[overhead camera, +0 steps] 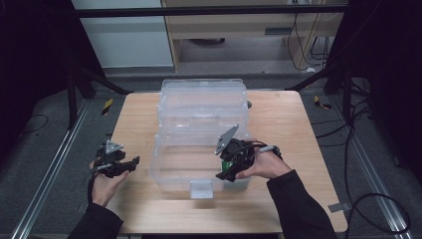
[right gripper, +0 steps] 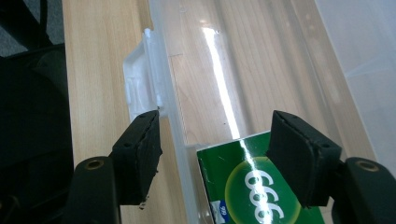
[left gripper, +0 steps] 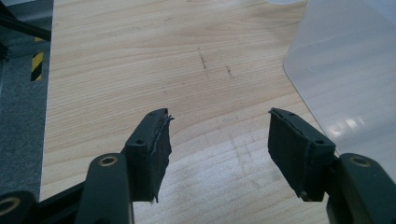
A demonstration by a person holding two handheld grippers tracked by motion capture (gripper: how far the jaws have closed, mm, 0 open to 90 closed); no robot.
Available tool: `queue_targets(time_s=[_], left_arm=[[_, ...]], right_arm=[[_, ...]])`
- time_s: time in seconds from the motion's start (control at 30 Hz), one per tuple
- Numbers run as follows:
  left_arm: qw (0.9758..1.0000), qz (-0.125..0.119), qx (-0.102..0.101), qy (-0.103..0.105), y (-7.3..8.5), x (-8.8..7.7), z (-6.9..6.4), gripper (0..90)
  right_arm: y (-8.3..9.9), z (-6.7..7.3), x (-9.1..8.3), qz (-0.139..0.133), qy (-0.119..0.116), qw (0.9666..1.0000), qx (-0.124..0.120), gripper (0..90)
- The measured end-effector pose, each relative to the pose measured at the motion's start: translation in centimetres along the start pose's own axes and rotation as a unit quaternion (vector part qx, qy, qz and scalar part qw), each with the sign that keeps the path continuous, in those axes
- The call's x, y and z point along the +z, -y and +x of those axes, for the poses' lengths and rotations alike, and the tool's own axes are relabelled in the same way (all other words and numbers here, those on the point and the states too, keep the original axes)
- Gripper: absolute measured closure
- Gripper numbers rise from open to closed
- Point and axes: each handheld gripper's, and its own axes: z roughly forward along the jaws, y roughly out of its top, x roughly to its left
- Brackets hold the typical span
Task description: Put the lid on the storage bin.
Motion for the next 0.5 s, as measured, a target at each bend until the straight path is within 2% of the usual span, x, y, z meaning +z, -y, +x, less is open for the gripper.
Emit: queue_targets(time_s=[0.3,0.5], left_arm=[[1.0000,-0.002,0.009,0.005,-0.4,0.2,-0.3,38.8],[1.0000,-0.004,0.006,0.001,-0.4,0.1,-0.3,38.8]], right_arm=[[-0.1,0.8,0.9,-0.001,-0.006,1.0000,0.006,35.5],[-0.5,1.3,1.4,0.001,-0.005,1.0000,0.000,35.6]])
